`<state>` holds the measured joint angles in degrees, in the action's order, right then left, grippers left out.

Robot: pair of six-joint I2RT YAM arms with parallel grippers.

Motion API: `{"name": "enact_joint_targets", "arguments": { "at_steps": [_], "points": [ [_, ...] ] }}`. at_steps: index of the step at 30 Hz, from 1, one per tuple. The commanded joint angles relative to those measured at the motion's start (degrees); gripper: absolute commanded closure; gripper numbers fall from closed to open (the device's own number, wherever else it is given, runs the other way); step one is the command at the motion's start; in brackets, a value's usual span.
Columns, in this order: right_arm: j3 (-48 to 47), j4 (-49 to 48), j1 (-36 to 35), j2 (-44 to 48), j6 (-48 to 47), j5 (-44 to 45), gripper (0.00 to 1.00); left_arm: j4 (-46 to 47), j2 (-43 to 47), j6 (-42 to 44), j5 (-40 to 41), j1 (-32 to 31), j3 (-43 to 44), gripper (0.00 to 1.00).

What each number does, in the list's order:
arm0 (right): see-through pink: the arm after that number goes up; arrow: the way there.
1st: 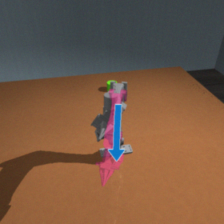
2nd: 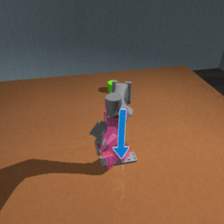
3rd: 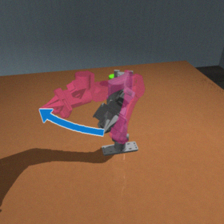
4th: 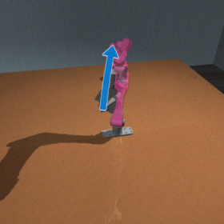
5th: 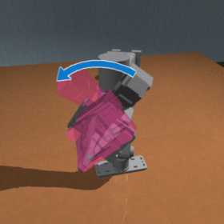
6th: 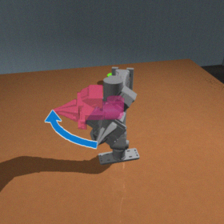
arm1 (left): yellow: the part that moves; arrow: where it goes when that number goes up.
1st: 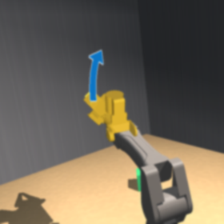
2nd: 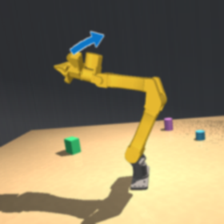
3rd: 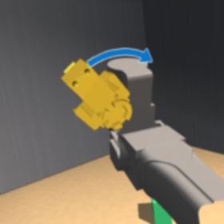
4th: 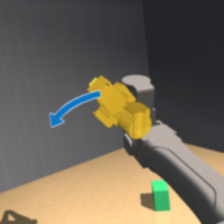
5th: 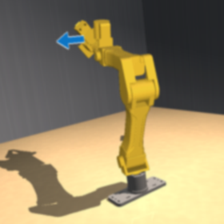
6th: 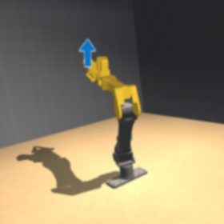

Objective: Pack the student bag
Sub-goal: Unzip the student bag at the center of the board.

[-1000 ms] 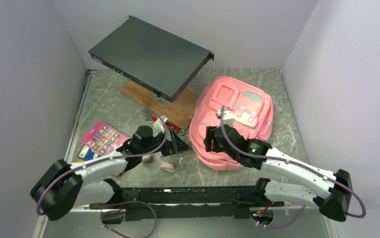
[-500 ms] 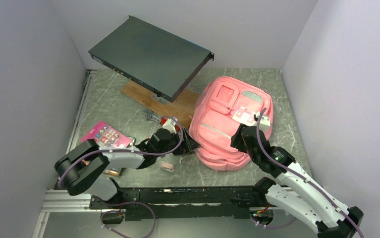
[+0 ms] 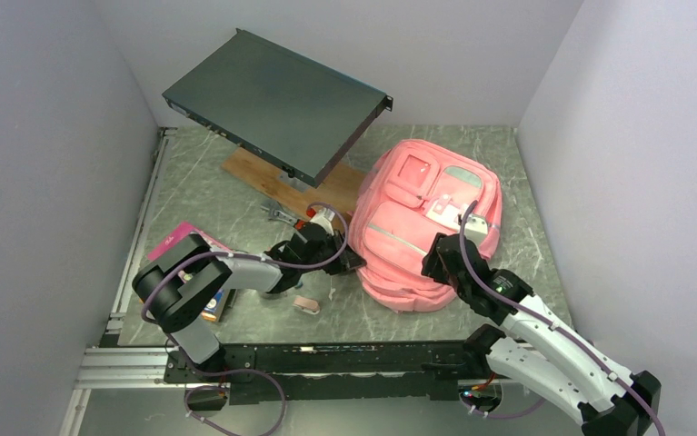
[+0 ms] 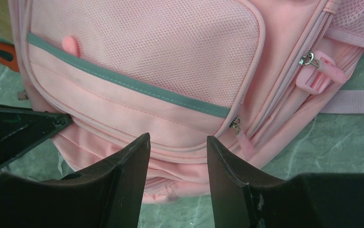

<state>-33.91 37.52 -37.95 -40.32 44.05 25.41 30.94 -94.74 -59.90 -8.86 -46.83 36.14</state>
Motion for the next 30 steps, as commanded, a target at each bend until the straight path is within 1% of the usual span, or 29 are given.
{"name": "enact_joint_targets", "arguments": {
  "at_steps": [1,4,6,7,10,13,16,19,21,23,25,27,30],
  "points": [
    [0.61,-1.02,0.16,0.17,1.43,1.24,0.51,5.26,5.12,0.78,-2.05,2.49,-1.08,1.0],
    [1.97,-2.67,0.16,1.11,2.13,0.62,0.51,3.48,8.81,1.67,-1.73,3.67,-2.31,1.0],
    [2.28,-2.43,0.16,1.09,2.96,-0.06,0.51,1.49,8.3,1.01,-4.91,4.6,-1.04,1.0],
    [2.0,-1.58,0.16,0.93,3.5,-0.48,0.51,2.36,7.22,-0.02,-6.99,4.95,-0.77,1.0],
    [2.14,-0.36,0.21,0.74,3.91,-3.87,0.49,11.29,5.02,-3.77,-11.28,5.7,-2.63,1.0],
    [3.27,-0.5,0.16,1.63,3.51,-7.81,0.46,14.01,3.84,-5.59,-13.92,7.62,-3.34,1.0],
    [4.02,0.64,0.16,1.43,4.84,-6.87,0.39,14.88,3.63,-6.06,-16.22,9.19,-3.76,1.0],
    [3.31,3.53,0.16,-1.59,8.75,-1.88,0.38,14.78,3.71,-5.73,-17.86,10.26,-3.79,1.0],
    [1.89,5.22,0.16,-4.68,9.12,-0.38,0.37,14.38,3.98,-5.98,-18.51,10.73,-3.99,1.0],
    [0.61,6.82,0.16,-7.62,9.95,1.09,0.38,14.26,4.31,-6.13,-18.56,10.8,-4.02,1.0],
    [0.02,5.75,0.16,-9.59,8.57,1.94,0.44,13.57,4.23,-5.25,-18.71,10.82,-3.41,1.0],
    [-0.89,4.92,0.16,-10.9,7.49,1.79,0.46,13.37,3.84,-5.66,-19.03,10.8,-3.29,1.0],
    [-1.91,2.96,0.16,-12.22,4.39,0.65,0.5,15.56,3.56,-6.56,-19.28,10.79,-4.25,1.0]
  ]
}}
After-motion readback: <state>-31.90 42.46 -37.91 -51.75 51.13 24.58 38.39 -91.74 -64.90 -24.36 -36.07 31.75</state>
